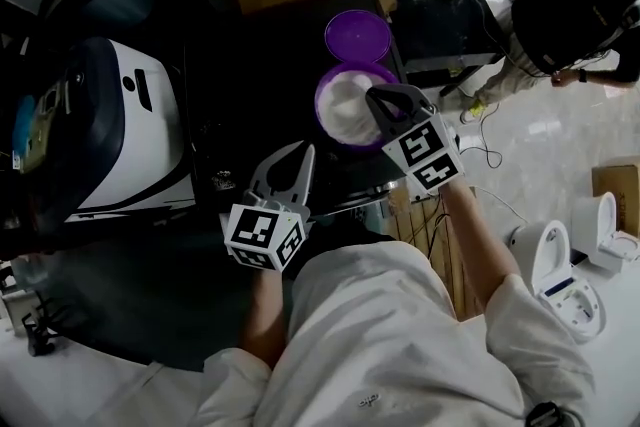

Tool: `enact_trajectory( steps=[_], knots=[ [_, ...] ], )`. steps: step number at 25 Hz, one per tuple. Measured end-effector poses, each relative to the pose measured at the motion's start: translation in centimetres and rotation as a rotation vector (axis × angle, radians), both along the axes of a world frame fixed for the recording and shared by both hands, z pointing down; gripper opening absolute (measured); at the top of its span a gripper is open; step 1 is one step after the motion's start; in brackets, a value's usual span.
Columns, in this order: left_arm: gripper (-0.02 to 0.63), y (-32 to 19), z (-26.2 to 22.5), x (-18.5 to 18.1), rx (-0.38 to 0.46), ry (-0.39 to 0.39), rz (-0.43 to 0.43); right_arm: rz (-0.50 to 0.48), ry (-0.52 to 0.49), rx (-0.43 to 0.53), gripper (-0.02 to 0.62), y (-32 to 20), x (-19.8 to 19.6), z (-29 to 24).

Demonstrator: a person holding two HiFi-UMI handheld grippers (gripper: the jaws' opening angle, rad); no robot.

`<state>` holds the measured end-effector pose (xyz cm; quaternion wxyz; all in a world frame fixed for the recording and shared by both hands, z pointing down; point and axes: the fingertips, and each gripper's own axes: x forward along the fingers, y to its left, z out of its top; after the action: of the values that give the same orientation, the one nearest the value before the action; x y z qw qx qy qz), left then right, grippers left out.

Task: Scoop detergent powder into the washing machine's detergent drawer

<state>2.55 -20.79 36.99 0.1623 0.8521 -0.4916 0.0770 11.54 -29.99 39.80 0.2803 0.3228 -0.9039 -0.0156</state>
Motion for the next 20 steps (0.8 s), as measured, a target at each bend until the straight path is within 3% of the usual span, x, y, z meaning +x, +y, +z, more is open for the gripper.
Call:
enact_trajectory(
  steps=[20],
  knots=[
    [0.019,0.32,0.00,0.71,-0.003,-0.007,0.006,-0.048,0.065,-0.062,0.012,-0.14,-0.57,0.49]
  ],
)
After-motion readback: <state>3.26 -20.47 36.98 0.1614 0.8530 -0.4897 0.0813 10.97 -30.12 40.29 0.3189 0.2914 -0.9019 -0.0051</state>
